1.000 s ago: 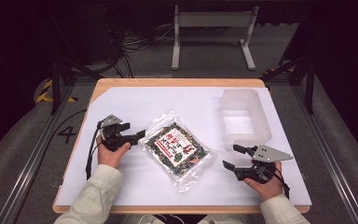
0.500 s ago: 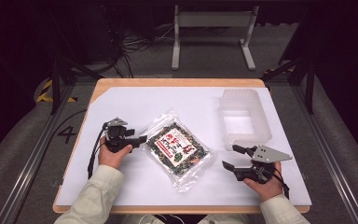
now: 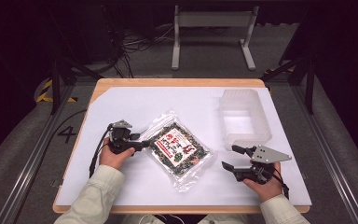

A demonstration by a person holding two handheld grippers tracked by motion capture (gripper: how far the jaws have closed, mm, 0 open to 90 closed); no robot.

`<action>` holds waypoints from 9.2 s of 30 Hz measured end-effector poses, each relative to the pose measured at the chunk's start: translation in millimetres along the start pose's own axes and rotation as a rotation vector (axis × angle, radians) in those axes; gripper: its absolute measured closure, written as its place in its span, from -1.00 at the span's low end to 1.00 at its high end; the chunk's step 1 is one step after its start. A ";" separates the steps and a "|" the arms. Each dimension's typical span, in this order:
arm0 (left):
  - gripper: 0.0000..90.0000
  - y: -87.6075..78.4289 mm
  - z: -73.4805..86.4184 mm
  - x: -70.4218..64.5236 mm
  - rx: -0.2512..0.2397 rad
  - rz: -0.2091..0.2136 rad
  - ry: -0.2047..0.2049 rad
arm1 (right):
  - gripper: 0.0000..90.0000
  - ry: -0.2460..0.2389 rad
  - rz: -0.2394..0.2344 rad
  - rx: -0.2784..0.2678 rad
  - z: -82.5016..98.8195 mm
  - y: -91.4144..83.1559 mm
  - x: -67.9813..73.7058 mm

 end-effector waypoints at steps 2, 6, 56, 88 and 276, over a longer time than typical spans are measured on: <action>-0.17 -0.3 0.3 1.4 -0.001 -0.002 -0.005 | -0.38 0.000 -0.001 0.000 0.0 -0.1 0.0; -0.14 -0.3 0.7 0.8 0.002 0.006 -0.008 | -0.38 0.000 0.001 -0.001 0.0 0.0 -0.3; 0.99 -22.0 -9.1 -14.3 -0.049 -0.045 0.043 | -0.36 0.012 -0.005 -0.005 -2.3 -0.9 -0.1; 0.99 -103.8 -68.0 -126.8 -0.288 0.105 0.386 | -0.24 -0.017 -0.086 -0.051 -72.4 -0.7 12.9; -0.24 -70.9 7.3 -20.2 -0.202 0.050 0.312 | 0.71 0.206 0.221 0.077 -141.9 -15.4 -167.5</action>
Point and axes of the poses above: each handheld gripper's, and its own axes: y roughly forward along the jaws, z roughly out of its underside, x roughly to its left, the point moved 7 cm from there along y, roughly forward along the jaws, and after that the axes turned 10 degrees about z, right-handed, at the moved point
